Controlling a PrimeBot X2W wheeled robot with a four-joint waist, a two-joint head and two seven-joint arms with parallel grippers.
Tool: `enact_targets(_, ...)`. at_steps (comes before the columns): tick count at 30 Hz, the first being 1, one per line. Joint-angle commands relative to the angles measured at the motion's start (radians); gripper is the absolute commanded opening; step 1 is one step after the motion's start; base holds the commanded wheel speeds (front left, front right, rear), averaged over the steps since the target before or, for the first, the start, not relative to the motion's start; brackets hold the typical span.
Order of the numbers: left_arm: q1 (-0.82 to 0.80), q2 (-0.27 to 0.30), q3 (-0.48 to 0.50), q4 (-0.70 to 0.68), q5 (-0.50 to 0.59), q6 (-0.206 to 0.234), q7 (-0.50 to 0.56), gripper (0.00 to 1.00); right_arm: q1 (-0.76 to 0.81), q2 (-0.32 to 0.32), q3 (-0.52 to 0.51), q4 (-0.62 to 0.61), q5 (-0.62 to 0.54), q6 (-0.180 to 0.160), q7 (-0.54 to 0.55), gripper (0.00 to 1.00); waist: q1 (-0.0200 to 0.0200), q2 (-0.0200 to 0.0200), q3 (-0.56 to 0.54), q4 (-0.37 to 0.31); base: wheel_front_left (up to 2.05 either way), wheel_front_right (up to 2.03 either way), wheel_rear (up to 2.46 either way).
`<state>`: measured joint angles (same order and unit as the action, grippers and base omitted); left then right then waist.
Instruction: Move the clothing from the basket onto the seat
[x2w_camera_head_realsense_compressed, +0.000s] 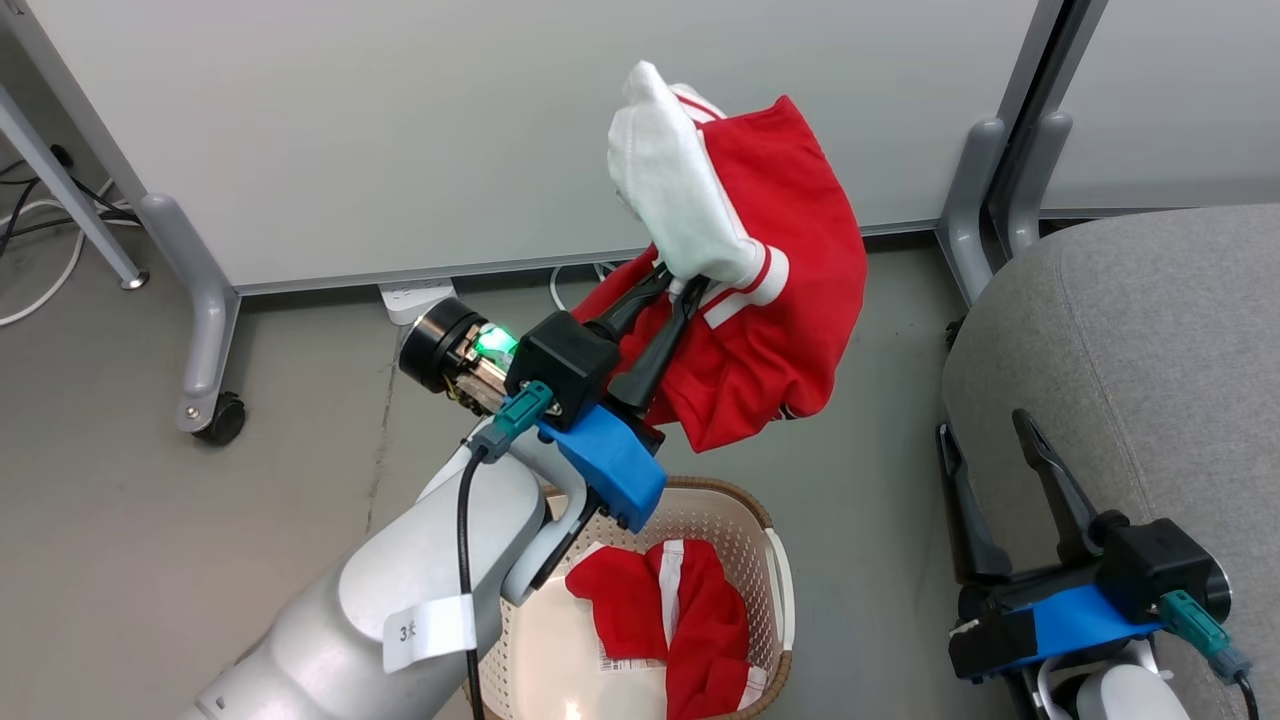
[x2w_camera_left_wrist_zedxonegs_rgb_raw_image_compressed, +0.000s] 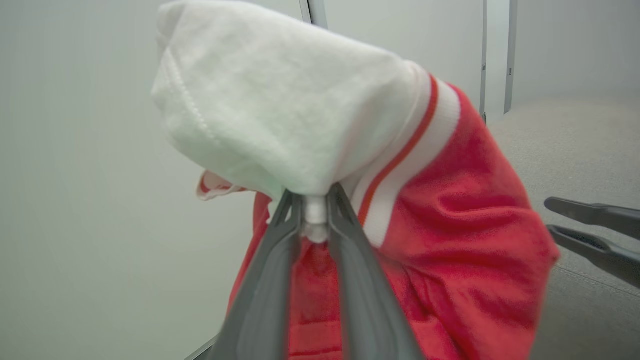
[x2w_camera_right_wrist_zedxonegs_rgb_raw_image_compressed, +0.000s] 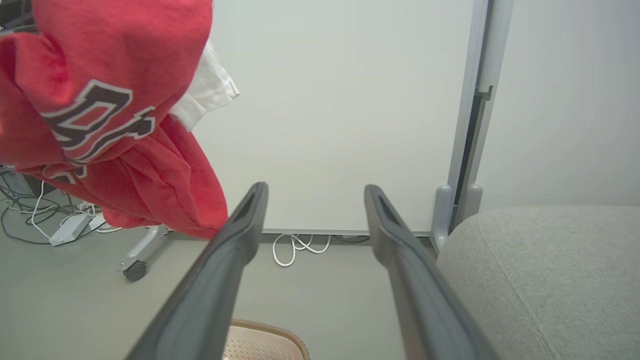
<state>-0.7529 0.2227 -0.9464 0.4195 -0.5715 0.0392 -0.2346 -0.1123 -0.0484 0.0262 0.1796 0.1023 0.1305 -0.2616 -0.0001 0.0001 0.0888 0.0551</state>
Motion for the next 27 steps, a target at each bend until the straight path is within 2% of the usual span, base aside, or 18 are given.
enact_targets(1,0.013,0.01,0.002,-0.012,-0.003,0.007,0.003,0.0,0.015,-0.004,0.007,0.0,0.007,0.0,-0.005,1.0,0.0001,-0.0001,0.0,0.0,0.0,0.0,0.0)
enact_targets(10,0.017,0.021,-0.003,-0.036,-0.007,0.015,0.014,0.0,0.0,-0.005,0.08,-0.023,0.042,0.0,-0.005,1.0,0.0001,-0.0001,0.008,0.003,0.0,0.0,0.0)
enact_targets(27,-0.009,0.024,-0.012,-0.041,-0.009,0.02,0.011,0.0,-0.091,-0.064,0.376,-0.029,0.188,0.0,-0.005,1.0,0.0001,-0.0001,0.036,0.013,0.0,0.0,0.0)
